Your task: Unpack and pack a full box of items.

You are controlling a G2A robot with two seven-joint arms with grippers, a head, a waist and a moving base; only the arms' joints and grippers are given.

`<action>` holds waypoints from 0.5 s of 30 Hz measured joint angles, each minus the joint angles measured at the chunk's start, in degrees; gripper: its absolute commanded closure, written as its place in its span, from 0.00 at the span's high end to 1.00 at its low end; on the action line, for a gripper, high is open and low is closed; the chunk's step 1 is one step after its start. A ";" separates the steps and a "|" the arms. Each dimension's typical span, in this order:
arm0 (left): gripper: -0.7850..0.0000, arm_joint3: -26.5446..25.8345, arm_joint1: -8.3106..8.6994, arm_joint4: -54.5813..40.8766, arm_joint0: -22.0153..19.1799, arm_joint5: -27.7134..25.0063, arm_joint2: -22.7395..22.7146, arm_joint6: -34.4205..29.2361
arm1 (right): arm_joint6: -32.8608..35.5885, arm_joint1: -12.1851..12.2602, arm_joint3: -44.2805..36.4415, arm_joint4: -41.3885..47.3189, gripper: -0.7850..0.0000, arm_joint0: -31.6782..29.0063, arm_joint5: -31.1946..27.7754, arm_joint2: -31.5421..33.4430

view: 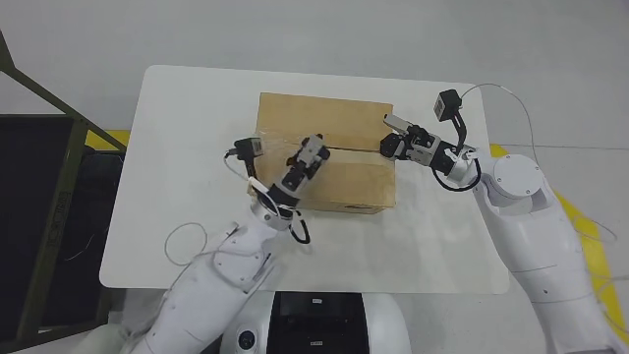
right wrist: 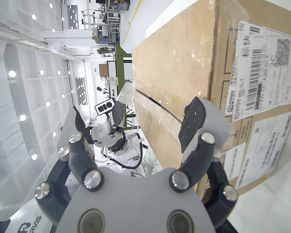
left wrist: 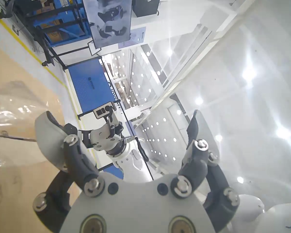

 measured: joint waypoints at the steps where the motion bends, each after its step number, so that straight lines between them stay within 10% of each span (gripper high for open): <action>1: 1.00 -0.14 -0.11 0.65 -0.22 0.38 0.49 -0.32 | 0.00 0.00 0.00 0.00 1.00 0.00 0.00 0.00; 15: 1.00 -4.10 -1.03 6.63 -0.18 1.83 3.46 -1.89 | 0.00 0.00 0.00 0.00 1.00 0.00 0.00 0.00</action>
